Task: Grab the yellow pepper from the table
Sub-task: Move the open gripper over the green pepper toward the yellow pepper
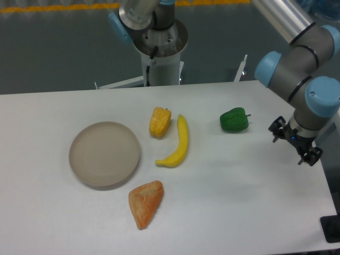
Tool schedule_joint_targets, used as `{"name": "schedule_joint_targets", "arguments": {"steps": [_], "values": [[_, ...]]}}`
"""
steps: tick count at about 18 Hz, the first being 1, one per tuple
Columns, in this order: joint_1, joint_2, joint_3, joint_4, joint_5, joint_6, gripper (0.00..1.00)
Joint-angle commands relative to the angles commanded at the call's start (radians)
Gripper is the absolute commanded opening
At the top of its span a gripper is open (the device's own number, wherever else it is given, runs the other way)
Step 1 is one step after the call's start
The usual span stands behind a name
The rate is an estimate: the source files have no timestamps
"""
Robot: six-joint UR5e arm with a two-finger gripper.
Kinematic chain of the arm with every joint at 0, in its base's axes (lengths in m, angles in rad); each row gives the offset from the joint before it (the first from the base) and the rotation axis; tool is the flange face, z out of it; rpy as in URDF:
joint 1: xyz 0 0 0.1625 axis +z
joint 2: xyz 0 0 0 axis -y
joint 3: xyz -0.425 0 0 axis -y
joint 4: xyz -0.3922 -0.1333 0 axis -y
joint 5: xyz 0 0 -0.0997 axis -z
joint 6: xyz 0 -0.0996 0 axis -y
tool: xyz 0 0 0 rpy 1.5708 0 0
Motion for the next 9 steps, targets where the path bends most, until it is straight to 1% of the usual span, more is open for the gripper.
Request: {"name": "schedule_joint_targets", "arguments": {"steps": [1,4,9], "values": [[-0.015,0.002,0.006,0.002,0.0,-0.002,1.0],[-0.028,0.006,0.026,0.002,0.0,-0.002,1.0],[-0.037,0.012,0.018,0.002,0.0,-0.003,1.0]]}}
